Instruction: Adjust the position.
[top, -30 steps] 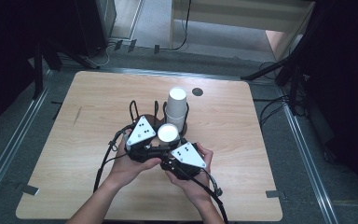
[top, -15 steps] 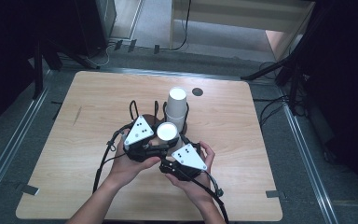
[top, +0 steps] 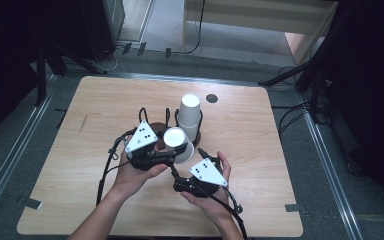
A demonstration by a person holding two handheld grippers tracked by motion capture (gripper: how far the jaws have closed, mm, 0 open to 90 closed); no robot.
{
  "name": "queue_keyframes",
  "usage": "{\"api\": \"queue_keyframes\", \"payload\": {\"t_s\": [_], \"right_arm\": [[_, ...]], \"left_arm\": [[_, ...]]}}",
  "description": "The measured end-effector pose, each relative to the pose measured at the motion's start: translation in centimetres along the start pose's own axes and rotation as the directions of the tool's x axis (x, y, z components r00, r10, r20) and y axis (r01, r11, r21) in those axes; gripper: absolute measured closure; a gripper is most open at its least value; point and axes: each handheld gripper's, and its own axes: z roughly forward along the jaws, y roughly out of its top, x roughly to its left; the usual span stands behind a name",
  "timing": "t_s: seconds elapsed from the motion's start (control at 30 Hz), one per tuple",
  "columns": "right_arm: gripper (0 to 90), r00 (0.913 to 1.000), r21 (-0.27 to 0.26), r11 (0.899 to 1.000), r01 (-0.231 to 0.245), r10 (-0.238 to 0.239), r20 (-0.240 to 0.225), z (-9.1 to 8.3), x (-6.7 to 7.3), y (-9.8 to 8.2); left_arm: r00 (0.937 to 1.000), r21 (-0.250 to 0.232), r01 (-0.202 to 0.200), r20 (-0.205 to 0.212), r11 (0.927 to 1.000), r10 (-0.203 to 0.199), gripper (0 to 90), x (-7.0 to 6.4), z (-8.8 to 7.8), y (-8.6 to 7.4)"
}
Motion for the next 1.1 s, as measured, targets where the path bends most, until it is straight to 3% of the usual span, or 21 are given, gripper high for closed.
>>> {"api": "queue_keyframes", "payload": {"t_s": [0.23,0.47,0.9,1.1], "right_arm": [[1.7,0.9997,-0.018,1.000,0.022,-0.022,0.015,0.6,0.0,0.3],[4.5,0.9964,-0.028,0.997,0.069,-0.068,0.050,1.6,0.2,0.6],[25.5,0.9847,-0.040,0.987,0.155,-0.151,0.088,1.6,0.8,0.4],[30.4,0.9805,-0.043,0.984,0.170,-0.165,0.107,1.3,0.5,0.5]], "left_arm": [[0.9998,0.002,0.006,0.019,1.0000,-0.007,35.6,-0.3,0.2,0.0],[0.9994,0.014,-0.009,0.033,0.9999,0.008,35.6,-0.6,0.5,0.0],[0.9991,0.016,0.008,0.042,0.9998,-0.009,30.7,-0.2,0.0,0.0],[0.9987,0.042,0.024,0.045,0.9989,-0.025,16.6,0.1,0.1,-0.1]]}}
